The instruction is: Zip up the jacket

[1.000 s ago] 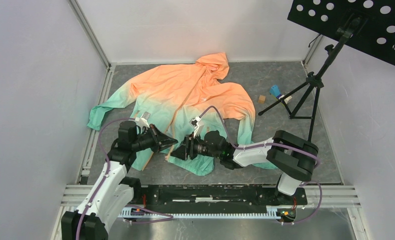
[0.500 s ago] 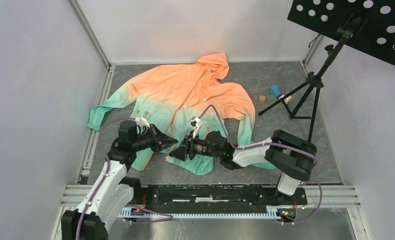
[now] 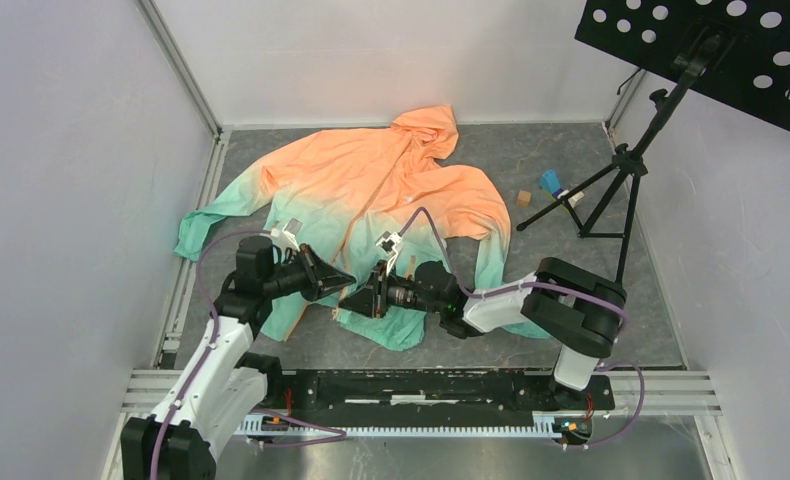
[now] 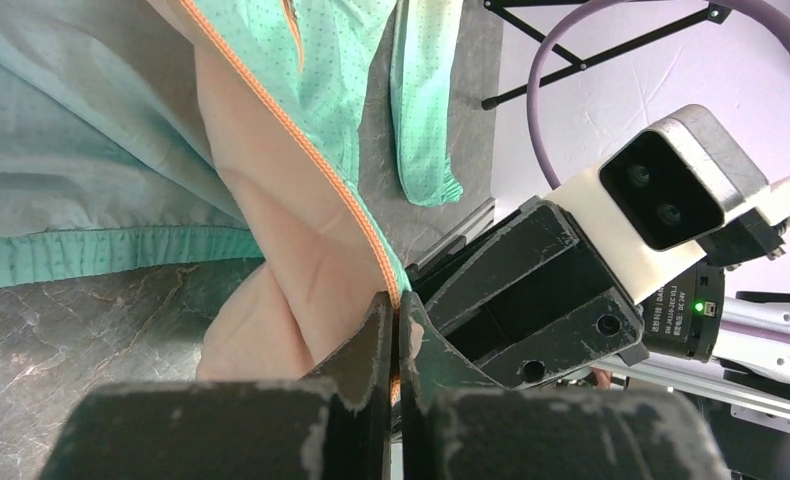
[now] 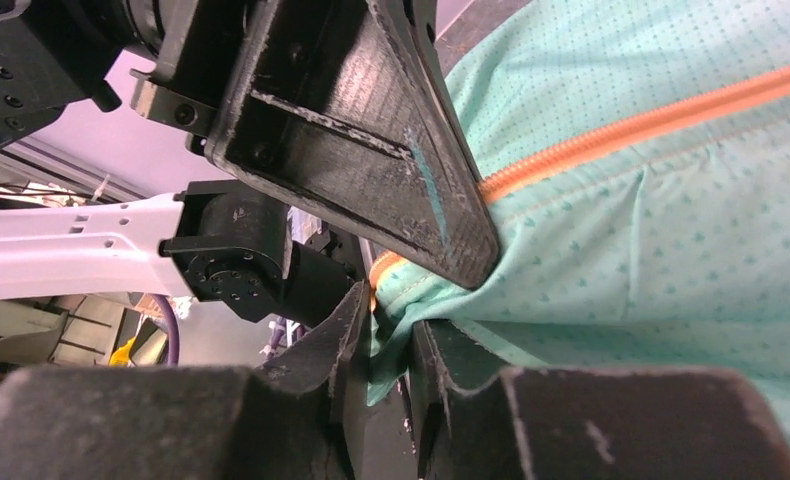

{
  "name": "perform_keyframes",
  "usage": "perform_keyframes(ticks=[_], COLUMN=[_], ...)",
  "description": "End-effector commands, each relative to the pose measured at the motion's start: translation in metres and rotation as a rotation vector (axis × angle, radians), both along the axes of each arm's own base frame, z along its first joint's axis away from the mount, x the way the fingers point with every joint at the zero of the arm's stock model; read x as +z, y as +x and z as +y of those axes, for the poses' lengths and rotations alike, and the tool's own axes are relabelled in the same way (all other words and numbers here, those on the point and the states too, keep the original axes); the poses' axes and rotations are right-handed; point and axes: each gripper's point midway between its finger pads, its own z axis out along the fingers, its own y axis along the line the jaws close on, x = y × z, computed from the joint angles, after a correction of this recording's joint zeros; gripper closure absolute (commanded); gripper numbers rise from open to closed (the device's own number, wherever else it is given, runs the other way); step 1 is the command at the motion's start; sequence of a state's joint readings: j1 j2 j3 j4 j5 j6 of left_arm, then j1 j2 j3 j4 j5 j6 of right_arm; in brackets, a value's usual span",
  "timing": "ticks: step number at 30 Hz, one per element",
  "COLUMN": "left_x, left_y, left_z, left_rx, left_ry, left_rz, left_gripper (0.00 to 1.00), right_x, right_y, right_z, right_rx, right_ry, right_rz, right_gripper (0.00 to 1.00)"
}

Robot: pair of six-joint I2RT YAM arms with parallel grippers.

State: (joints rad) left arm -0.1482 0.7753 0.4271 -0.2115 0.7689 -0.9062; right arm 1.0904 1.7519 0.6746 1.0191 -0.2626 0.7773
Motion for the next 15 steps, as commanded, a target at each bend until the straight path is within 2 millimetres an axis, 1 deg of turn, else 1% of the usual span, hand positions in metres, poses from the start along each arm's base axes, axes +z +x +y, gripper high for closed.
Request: perform_keyframes(ticks=[1, 3, 4, 6, 11, 12, 13, 15], left_x=[0.014, 0.013, 0.013, 0.014, 0.017, 0.018, 0.019, 0.024], left_y=[-0.002, -0.002, -0.002, -0.002, -0.002, -0.002, -0.002, -0.002], left_z=[-0.004, -0.004, -0.004, -0.004, -0.004, -0.004, -0.003, -0.001], left_rx=[-0.057, -0.057, -0.057, -0.057, -0.061, -0.064, -0.068, -0.064], left_ry=[-0.002, -0.001, -0.001, -0.001, -0.001, 0.003, 0.012, 0.040], left_rz=[-0.070, -0.068, -0.068, -0.070, -0.074, -0.080, -0.083, -0.092], left_gripper=[0.98, 0.98, 0.98, 0.98, 0.97, 0.95, 0.90, 0.72], right_x=[0.028, 0.034, 0.033, 0.035, 0.039, 0.042, 0.042, 0.043], right_y=[0.001, 0.000, 0.000, 0.001, 0.000, -0.003, -0.006, -0.013], right_z=[0.007, 0.006, 0.007, 0.009, 0.006, 0.006, 0.005, 0.004], right_rx=[0.046, 0.064, 0.071, 0.087, 0.101, 0.112, 0.133, 0.175], right_ry=[0.113, 0.153, 0.152, 0.153, 0.152, 0.166, 0.176, 0.187], right_rz=[-0.119, -0.184, -0.204, -0.242, -0.326, -0.350, -0.371, -0.424], right_gripper=[0.78, 0.82, 0.86, 0.99, 1.00, 1.00, 1.00, 1.00])
